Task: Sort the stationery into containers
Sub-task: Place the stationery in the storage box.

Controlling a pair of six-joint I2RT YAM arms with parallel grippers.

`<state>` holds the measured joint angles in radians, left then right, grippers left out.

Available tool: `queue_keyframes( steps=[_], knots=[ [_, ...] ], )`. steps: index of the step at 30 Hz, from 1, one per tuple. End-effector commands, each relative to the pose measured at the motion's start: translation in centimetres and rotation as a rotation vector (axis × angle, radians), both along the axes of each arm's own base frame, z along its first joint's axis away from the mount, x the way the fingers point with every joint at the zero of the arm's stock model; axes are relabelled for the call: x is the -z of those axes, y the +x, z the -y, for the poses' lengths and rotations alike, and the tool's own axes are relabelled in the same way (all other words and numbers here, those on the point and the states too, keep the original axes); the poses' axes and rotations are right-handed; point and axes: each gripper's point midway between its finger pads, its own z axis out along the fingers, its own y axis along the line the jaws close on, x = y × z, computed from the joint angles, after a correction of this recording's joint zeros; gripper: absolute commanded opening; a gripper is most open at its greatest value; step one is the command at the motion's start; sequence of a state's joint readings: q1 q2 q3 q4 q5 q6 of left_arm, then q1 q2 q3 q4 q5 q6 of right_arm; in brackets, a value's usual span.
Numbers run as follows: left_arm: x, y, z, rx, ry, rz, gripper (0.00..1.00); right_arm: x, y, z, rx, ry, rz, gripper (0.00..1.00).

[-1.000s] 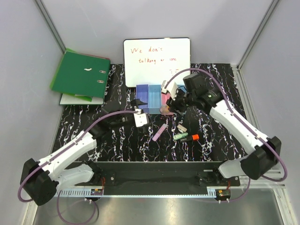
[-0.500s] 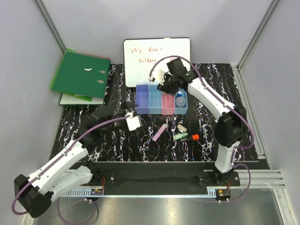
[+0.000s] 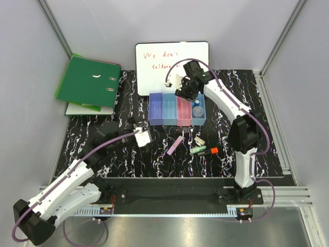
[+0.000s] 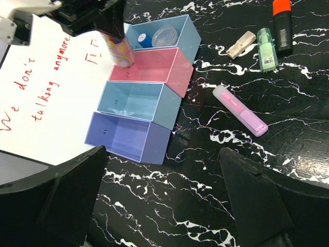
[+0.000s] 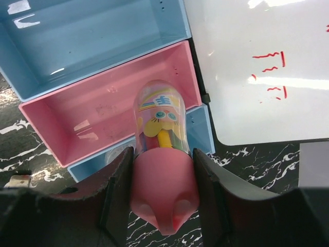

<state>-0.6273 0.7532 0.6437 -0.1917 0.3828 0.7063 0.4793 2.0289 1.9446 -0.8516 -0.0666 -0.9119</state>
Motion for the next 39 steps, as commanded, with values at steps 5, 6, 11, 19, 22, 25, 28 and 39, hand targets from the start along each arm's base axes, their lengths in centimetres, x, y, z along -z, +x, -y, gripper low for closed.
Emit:
queue_keyframes(
  steps=[5, 6, 11, 19, 22, 25, 28, 39],
  knots=[
    [-0.9, 0.6, -0.2, -0.025, -0.031, 0.037, 0.99, 0.6, 0.0, -0.9, -0.054, 0.008, -0.028, 0.0],
    [-0.9, 0.6, -0.1, -0.023, -0.032, 0.036, 0.99, 1.0, 0.0, -0.9, -0.057, 0.005, -0.033, 0.0],
    [-0.7, 0.6, -0.1, -0.02, -0.032, 0.032, 0.99, 3.4, 0.2, -1.5, -0.081, -0.002, -0.081, 0.0],
    [-0.2, 0.8, 0.0, -0.016, -0.035, 0.028, 0.99, 4.6, 2.2, -2.6, -0.096, -0.002, -0.076, 0.0],
    [0.0, 0.8, -0.1, -0.018, -0.037, 0.022, 0.99, 4.5, 2.8, -2.9, -0.09, 0.003, -0.066, 0.13],
    [0.1, 0.8, -0.1, -0.017, -0.037, 0.017, 0.99, 4.3, 3.3, -3.1, -0.087, 0.004, -0.056, 0.33],
    [0.1, 0.8, -0.1, -0.015, -0.038, 0.018, 0.99, 4.1, 3.7, -3.1, -0.079, -0.001, -0.044, 0.49],
    [0.0, 0.9, 0.2, -0.013, -0.061, 0.002, 0.99, 3.0, 4.7, -2.9, -0.058, -0.01, -0.002, 0.79]
  ],
)
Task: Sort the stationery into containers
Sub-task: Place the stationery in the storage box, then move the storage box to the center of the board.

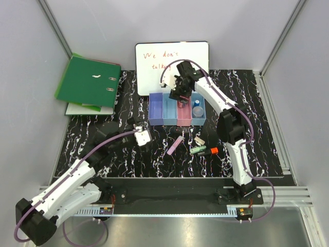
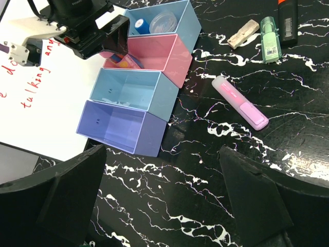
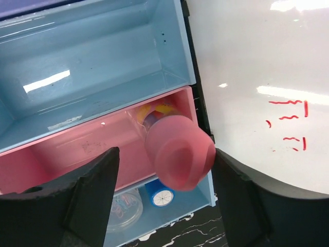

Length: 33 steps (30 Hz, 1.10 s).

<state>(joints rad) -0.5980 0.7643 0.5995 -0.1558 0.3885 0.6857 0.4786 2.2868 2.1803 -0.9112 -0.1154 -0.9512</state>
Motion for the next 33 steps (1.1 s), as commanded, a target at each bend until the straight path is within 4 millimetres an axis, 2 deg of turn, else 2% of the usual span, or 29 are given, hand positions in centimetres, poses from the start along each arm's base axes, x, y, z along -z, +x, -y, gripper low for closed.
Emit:
queue_keyframes(
  steps=[1, 6, 11, 12, 13, 14, 15, 16, 17, 18, 19, 20, 21, 22, 23, 24, 25, 26, 27, 28, 29, 30, 31, 32, 33],
  knots=[
    [-1.6, 0.3, 0.7, 0.015, -0.06, 0.034, 0.99, -2.6, 1.6, -0.4, 0.01, 0.014, 0.083, 0.79],
    [-1.1, 0.6, 0.6, 0.003, -0.056, 0.031, 0.99, -5.5, 2.8, -0.6, 0.053, 0.051, 0.152, 0.83],
    [-0.2, 1.0, 0.4, -0.02, -0.054, 0.013, 0.99, -10.4, 3.0, -0.5, 0.109, 0.121, 0.232, 0.85],
    [0.1, 1.2, 0.4, -0.03, -0.055, 0.008, 0.99, -11.2, 2.8, -0.6, 0.126, 0.141, 0.238, 0.86],
    [0.3, 1.7, 0.2, -0.057, -0.051, 0.002, 0.99, -12.9, 2.5, -0.2, 0.141, 0.162, 0.259, 0.86],
    [1.0, 2.2, 0.2, -0.083, -0.052, -0.035, 0.99, -13.5, 2.2, 0.0, 0.156, 0.171, 0.262, 0.85],
    [0.7, 2.9, 0.2, -0.109, -0.056, -0.042, 0.97, -14.0, 1.8, 0.3, 0.193, 0.191, 0.258, 0.83],
    [0.9, 3.5, -0.1, -0.144, -0.052, -0.063, 0.95, -15.8, 1.0, 0.8, 0.213, 0.218, 0.274, 0.82],
    [2.1, 4.0, -0.1, -0.166, -0.042, -0.128, 0.93, -15.2, 0.4, 1.2, 0.232, 0.216, 0.25, 0.8],
    [2.0, 4.6, -0.1, -0.181, -0.046, -0.143, 0.82, -15.5, -0.2, 1.7, 0.26, 0.229, 0.24, 0.79],
    [1.1, 5.3, -0.1, -0.208, -0.068, -0.152, 0.64, -15.6, -1.7, 2.6, 0.272, 0.223, 0.225, 0.79],
    [1.8, 6.0, 0.1, -0.229, -0.058, -0.183, 0.54, -15.9, -2.3, 2.9, 0.288, 0.233, 0.228, 0.78],
    [1.7, 6.5, 0.1, -0.245, -0.064, -0.192, 0.48, -15.8, -3.0, 3.7, 0.317, 0.24, 0.216, 0.77],
    [0.6, 7.5, 0.0, -0.282, -0.084, -0.189, 0.33, -15.6, -4.8, 4.7, 0.332, 0.234, 0.202, 0.77],
    [1.3, 7.9, 0.0, -0.302, -0.065, -0.223, 0.24, -16.0, -4.9, 5.4, 0.365, 0.245, 0.237, 0.75],
    [1.2, 8.3, -0.2, -0.317, -0.059, -0.239, 0.18, -16.3, -5.6, 6.3, 0.39, 0.252, 0.25, 0.7],
    [1.0, 8.7, -0.3, -0.332, -0.054, -0.252, 0.01, -16.2, -7.4, 7.5, 0.401, 0.246, 0.256, 0.68],
    [1.0, 9.5, -0.3, -0.353, -0.035, -0.275, 0.0, -16.6, -7.9, 7.9, 0.407, 0.257, 0.283, 0.66],
    [0.9, 10.1, -0.4, -0.37, -0.024, -0.284, 0.0, -18.5, -9.2, 8.8, 0.41, 0.278, 0.328, 0.64],
    [2.1, 11.0, -0.6, -0.391, 0.012, -0.315, 0.0, -17.2, -10.1, 9.3, 0.412, 0.258, 0.311, 0.63],
    [1.2, 11.9, -0.7, -0.409, 0.011, -0.311, 0.0, -17.4, -10.6, 9.7, 0.409, 0.256, 0.323, 0.64],
    [1.2, 12.8, -1.0, -0.434, 0.014, -0.314, 0.0, -18.4, -11.5, 10.2, 0.41, 0.265, 0.35, 0.64],
    [2.4, 13.8, -1.1, -0.451, 0.039, -0.341, 0.0, -17.8, -11.9, 10.6, 0.415, 0.252, 0.344, 0.64],
    [1.6, 15.0, -1.1, -0.463, 0.032, -0.324, 0.0, -17.9, -12.3, 10.9, 0.421, 0.249, 0.348, 0.64],
    [1.9, 15.8, -1.3, -0.482, 0.043, -0.323, 0.0, -18.5, -12.7, 11.4, 0.427, 0.249, 0.369, 0.64]
  ],
)
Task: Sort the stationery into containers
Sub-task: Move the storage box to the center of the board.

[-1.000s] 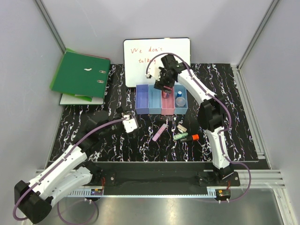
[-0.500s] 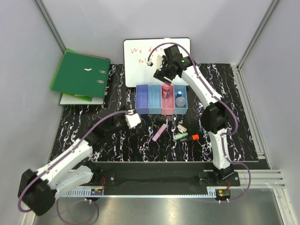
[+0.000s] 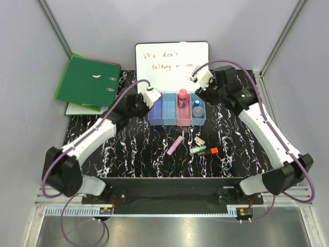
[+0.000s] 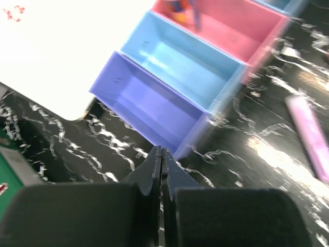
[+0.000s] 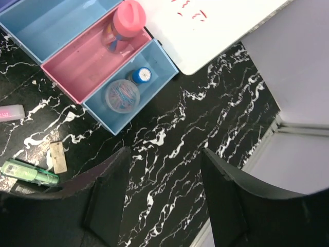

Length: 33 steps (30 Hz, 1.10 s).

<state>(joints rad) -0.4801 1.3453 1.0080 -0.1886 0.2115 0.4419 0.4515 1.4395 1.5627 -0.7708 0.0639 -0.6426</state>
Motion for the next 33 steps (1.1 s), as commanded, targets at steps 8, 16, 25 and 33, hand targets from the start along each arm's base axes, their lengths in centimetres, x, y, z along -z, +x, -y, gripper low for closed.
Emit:
queue_keyframes(
  steps=[8, 16, 25, 33],
  knots=[
    [4.6, 8.0, -1.5, -0.216, 0.12, -0.106, 0.0, -0.9, -0.8, 1.6, 0.059, 0.007, 0.071, 0.63],
    [6.5, 9.2, -0.5, -0.194, 0.136, -0.137, 0.0, -0.1, -1.1, 1.3, 0.066, 0.037, 0.055, 0.62],
    [7.1, 10.4, 2.0, -0.132, 0.138, -0.136, 0.0, 0.4, -1.6, 1.6, 0.06, 0.029, 0.053, 0.61],
    [8.8, 10.9, 4.9, -0.081, 0.179, -0.136, 0.0, -0.2, -1.9, 1.8, 0.068, 0.043, 0.072, 0.61]
  ],
)
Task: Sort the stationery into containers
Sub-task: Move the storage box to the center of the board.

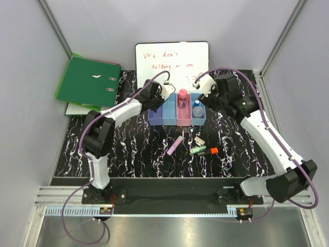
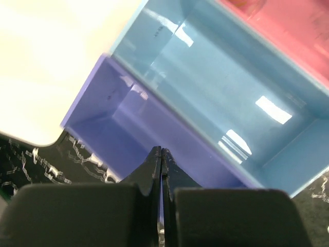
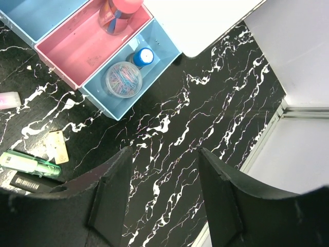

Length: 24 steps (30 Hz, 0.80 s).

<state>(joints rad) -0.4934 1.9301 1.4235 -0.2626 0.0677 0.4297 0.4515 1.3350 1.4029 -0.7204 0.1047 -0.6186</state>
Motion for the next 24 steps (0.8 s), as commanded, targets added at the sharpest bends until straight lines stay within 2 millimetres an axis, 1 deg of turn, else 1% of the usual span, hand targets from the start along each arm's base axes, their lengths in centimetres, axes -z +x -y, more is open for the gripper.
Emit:
queue_keyframes(
  steps=[1, 6, 9, 15, 21, 24],
  knots=[
    [-0.9, 1.3, 2.1, 0.031, -0.008, 0.045, 0.0, -2.1, 0.0, 0.2, 0.022, 0.047, 0.076, 0.61],
    [0.1, 1.2, 3.1, 0.045, -0.011, 0.025, 0.0, -2.1, -0.6, 0.4, 0.031, 0.062, 0.081, 0.6],
    [0.3, 1.1, 3.6, 0.059, -0.015, 0.019, 0.0, -2.6, -0.8, 0.4, 0.032, 0.075, 0.092, 0.6],
    [0.2, 0.7, 5.1, 0.096, -0.016, 0.029, 0.0, -3.0, -0.9, 0.6, 0.034, 0.077, 0.106, 0.59],
    [0.0, 0.5, 6.8, 0.118, -0.026, 0.034, 0.0, -2.7, -1.1, 0.7, 0.039, 0.076, 0.102, 0.59],
    [0.0, 0.4, 7.3, 0.128, -0.022, 0.037, 0.0, -2.7, -1.2, 0.8, 0.039, 0.078, 0.103, 0.59]
  ],
)
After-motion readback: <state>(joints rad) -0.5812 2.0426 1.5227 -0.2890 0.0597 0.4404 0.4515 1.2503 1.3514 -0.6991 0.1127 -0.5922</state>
